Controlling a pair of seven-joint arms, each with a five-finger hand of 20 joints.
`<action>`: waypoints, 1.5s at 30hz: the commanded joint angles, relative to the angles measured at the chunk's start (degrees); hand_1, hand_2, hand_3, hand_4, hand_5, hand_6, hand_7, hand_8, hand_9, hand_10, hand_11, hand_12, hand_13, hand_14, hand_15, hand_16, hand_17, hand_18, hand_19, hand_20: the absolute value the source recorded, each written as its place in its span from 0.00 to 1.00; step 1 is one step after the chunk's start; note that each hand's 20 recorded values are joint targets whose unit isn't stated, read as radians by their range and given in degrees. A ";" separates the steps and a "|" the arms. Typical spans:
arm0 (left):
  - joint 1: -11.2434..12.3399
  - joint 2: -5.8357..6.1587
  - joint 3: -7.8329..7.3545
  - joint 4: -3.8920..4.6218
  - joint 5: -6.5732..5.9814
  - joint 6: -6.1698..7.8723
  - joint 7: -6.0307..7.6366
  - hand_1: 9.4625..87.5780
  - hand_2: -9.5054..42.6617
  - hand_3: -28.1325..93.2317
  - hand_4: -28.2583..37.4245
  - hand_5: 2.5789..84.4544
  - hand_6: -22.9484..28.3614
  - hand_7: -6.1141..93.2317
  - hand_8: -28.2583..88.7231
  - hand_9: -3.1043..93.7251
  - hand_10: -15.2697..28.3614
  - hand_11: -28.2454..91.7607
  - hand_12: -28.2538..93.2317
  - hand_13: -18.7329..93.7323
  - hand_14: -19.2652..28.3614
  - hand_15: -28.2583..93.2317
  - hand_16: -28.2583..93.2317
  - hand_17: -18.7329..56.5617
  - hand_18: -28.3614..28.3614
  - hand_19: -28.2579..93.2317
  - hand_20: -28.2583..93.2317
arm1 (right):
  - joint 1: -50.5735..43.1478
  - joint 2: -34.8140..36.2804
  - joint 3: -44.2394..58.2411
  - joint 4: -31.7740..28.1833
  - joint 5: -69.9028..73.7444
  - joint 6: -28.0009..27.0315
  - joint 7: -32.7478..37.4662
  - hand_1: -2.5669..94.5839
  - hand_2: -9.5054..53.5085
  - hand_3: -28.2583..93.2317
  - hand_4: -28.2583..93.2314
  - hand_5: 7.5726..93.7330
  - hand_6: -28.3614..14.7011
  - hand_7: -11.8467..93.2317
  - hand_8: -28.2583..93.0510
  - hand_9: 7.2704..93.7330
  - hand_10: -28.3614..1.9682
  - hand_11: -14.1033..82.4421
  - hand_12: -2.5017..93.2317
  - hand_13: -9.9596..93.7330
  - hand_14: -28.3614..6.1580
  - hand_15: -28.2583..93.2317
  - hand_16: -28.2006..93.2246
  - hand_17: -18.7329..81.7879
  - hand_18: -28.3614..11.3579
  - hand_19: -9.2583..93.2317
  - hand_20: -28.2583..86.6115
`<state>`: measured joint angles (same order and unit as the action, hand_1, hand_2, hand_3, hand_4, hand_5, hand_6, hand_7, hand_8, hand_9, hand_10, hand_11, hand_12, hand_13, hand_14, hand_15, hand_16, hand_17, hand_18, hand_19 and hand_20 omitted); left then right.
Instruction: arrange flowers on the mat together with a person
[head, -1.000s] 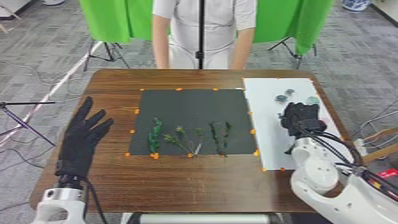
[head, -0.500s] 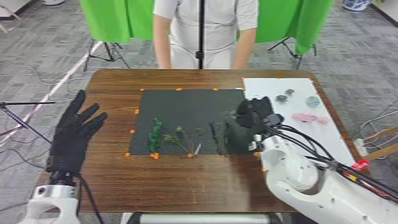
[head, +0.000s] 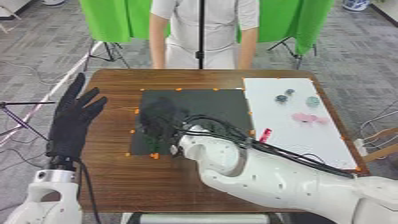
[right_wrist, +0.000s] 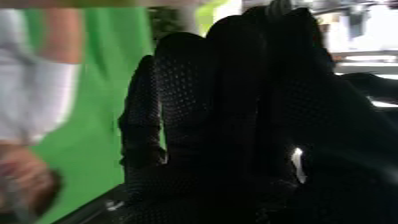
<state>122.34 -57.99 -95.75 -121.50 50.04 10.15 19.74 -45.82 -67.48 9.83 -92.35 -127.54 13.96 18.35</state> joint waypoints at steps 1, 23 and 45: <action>-0.45 1.32 0.63 -0.88 -1.49 2.20 1.94 0.14 0.26 0.85 0.00 0.26 0.36 0.18 0.16 0.32 0.63 0.31 0.35 0.38 0.80 0.41 0.24 0.12 0.99 0.62 0.24 | 2.44 -4.69 -3.83 1.37 -3.18 -3.30 1.19 0.59 0.04 0.71 0.00 0.81 0.86 0.32 0.20 0.86 0.72 0.62 0.29 0.81 0.71 0.76 0.43 0.38 0.33 0.75 0.56; -0.87 1.00 0.80 -0.56 -1.90 2.14 2.48 0.15 0.25 0.85 0.00 0.26 0.37 0.18 0.16 0.32 0.63 0.31 0.35 0.38 0.80 0.41 0.24 0.12 0.99 0.63 0.24 | 2.41 -5.57 -4.04 2.02 -10.69 -11.29 6.03 0.53 0.00 0.70 0.00 0.77 0.82 0.30 0.20 0.80 0.67 0.68 0.29 0.76 0.65 0.80 0.43 0.36 0.29 0.75 0.56; -2.58 0.37 1.38 0.31 -0.85 -0.07 0.10 0.16 0.25 0.86 0.01 0.26 0.37 0.18 0.16 0.32 0.63 0.31 0.35 0.38 0.80 0.41 0.24 0.12 0.99 0.63 0.23 | 8.23 -6.51 -10.58 3.05 -4.74 -0.37 21.43 0.51 0.00 0.72 0.01 0.77 0.77 0.30 0.21 0.82 0.65 0.70 0.28 0.77 0.63 0.82 0.42 0.37 0.24 0.76 0.57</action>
<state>119.05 -56.73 -94.18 -121.39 48.78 10.78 20.81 -38.80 -73.34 -1.77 -89.45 -131.84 12.36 38.52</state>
